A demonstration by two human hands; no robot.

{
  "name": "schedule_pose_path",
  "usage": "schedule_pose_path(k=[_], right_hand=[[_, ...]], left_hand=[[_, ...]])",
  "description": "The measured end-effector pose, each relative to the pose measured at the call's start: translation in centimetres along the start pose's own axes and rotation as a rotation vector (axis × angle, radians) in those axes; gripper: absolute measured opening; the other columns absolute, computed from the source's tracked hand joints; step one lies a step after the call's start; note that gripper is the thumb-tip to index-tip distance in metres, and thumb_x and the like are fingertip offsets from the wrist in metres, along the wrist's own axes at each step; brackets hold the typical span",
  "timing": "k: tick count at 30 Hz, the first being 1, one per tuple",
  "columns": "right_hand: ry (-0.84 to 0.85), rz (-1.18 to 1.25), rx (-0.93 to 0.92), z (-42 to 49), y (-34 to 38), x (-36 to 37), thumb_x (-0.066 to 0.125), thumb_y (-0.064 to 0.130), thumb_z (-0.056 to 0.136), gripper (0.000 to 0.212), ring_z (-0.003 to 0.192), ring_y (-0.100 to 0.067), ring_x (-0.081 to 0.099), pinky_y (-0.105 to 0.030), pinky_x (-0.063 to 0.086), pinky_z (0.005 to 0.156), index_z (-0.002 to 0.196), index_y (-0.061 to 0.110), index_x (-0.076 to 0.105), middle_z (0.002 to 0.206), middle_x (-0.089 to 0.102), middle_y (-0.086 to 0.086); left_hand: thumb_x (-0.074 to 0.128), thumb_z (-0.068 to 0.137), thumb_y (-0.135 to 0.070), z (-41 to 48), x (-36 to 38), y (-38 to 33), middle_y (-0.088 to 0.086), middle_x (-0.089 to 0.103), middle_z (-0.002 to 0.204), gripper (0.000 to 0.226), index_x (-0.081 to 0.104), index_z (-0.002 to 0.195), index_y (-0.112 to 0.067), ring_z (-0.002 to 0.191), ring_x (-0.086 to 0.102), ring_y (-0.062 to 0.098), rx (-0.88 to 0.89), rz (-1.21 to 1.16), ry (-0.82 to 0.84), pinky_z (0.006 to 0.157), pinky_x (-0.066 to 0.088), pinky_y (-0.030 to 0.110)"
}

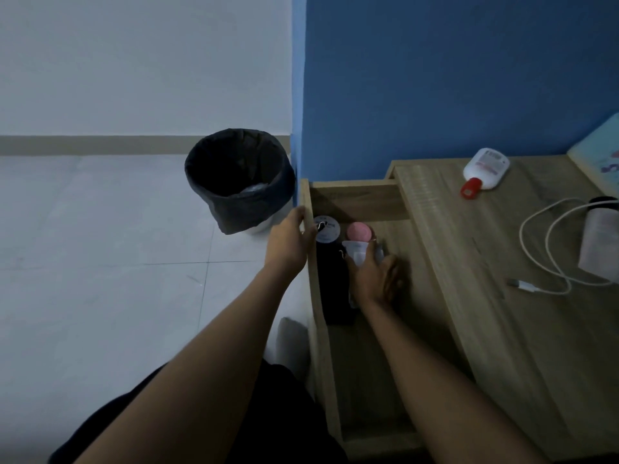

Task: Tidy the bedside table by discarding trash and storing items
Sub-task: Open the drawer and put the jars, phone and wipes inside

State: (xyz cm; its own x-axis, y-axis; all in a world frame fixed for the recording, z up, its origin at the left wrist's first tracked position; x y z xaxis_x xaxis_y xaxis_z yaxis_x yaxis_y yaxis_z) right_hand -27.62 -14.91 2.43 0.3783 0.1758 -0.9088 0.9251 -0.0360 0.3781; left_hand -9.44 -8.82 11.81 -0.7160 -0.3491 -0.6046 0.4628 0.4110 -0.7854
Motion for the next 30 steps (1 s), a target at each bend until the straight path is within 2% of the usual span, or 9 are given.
schedule_pose_path(k=[6,10,13,16,20,23,27,30], right_hand=[[-0.034,-0.181,-0.043,-0.3,-0.6,0.7,0.031,0.057,0.095,0.066,0.124,-0.036,0.037,-0.048,0.034,0.099,0.15,0.027,0.014,0.14,0.031,-0.023],[-0.054,-0.297,-0.088,-0.6,-1.2,1.0,0.033,0.052,0.097,0.059,0.119,-0.031,0.039,-0.042,0.038,0.094,0.149,0.03,0.017,0.139,0.031,-0.018],[0.009,-0.306,-0.069,-0.6,-0.9,0.7,0.033,0.054,0.096,0.063,0.124,-0.033,0.037,-0.045,0.037,0.096,0.15,0.029,0.014,0.143,0.028,-0.019],[0.036,-0.16,-0.092,-0.8,0.9,-0.9,0.039,0.049,0.096,0.061,0.132,-0.033,0.033,-0.045,0.036,0.101,0.149,0.023,0.023,0.149,0.028,-0.016],[-0.084,0.19,-0.388,-2.4,4.0,-7.9,0.039,0.028,0.1,0.038,0.121,-0.022,0.05,-0.026,0.036,0.096,0.129,0.011,0.056,0.134,0.053,-0.007],[-0.235,0.303,-0.473,-3.4,2.3,-14.0,0.041,0.018,0.099,0.035,0.118,-0.022,0.056,-0.019,0.034,0.097,0.123,0.004,0.062,0.128,0.062,-0.009],[-0.327,0.139,-0.45,-2.4,-3.3,-17.0,0.039,0.02,0.095,0.042,0.123,-0.026,0.055,-0.024,0.033,0.105,0.124,-0.001,0.061,0.13,0.06,-0.015],[-0.286,-0.018,-0.413,-1.7,-6.9,-16.6,0.031,0.027,0.094,0.052,0.13,-0.032,0.049,-0.039,0.031,0.113,0.128,-0.005,0.055,0.135,0.055,-0.02]], left_hand=[[0.054,0.094,-0.027,0.1,-0.1,0.2,0.01,0.057,0.135,0.047,0.043,0.138,-0.013,0.121,0.056,0.029,0.008,-0.012,0.003,0.098,0.05,0.044],[0.054,0.094,-0.026,0.1,0.0,0.3,0.01,0.055,0.137,0.048,0.042,0.139,-0.012,0.122,0.055,0.027,-0.001,-0.031,0.007,0.097,0.048,0.041],[0.055,0.094,-0.027,0.1,0.1,0.4,0.009,0.055,0.138,0.049,0.042,0.139,-0.013,0.123,0.054,0.027,-0.001,-0.029,0.01,0.099,0.048,0.043],[0.055,0.094,-0.028,0.2,0.0,0.7,0.009,0.056,0.136,0.048,0.043,0.138,-0.013,0.123,0.055,0.028,-0.014,-0.013,0.0,0.099,0.049,0.045],[0.053,0.094,-0.028,0.0,-0.1,0.5,0.01,0.056,0.135,0.048,0.043,0.139,-0.014,0.122,0.055,0.03,-0.018,0.002,0.007,0.098,0.049,0.046],[0.051,0.095,-0.029,-0.2,-0.2,0.2,0.012,0.057,0.133,0.046,0.043,0.138,-0.014,0.119,0.056,0.032,-0.015,0.021,0.008,0.097,0.05,0.047],[0.05,0.096,-0.025,-0.5,-0.1,0.0,0.015,0.06,0.129,0.04,0.047,0.134,-0.012,0.115,0.058,0.035,-0.002,0.016,0.0,0.093,0.051,0.046],[0.049,0.096,-0.023,-0.6,-0.1,-0.3,0.015,0.06,0.13,0.04,0.047,0.134,-0.011,0.116,0.057,0.035,0.004,0.016,0.0,0.094,0.05,0.047]])
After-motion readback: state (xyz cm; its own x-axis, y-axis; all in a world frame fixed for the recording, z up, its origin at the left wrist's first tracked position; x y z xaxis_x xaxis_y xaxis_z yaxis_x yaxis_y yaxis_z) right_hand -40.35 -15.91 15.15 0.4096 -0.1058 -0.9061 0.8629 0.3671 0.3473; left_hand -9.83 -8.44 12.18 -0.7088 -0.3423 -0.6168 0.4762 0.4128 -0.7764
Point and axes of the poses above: each hand's wrist, its own z-axis towards the middle knuckle, its own x-axis out of the palm, y = z × x, the point moved 7 cm from there along z, towards the middle knuckle
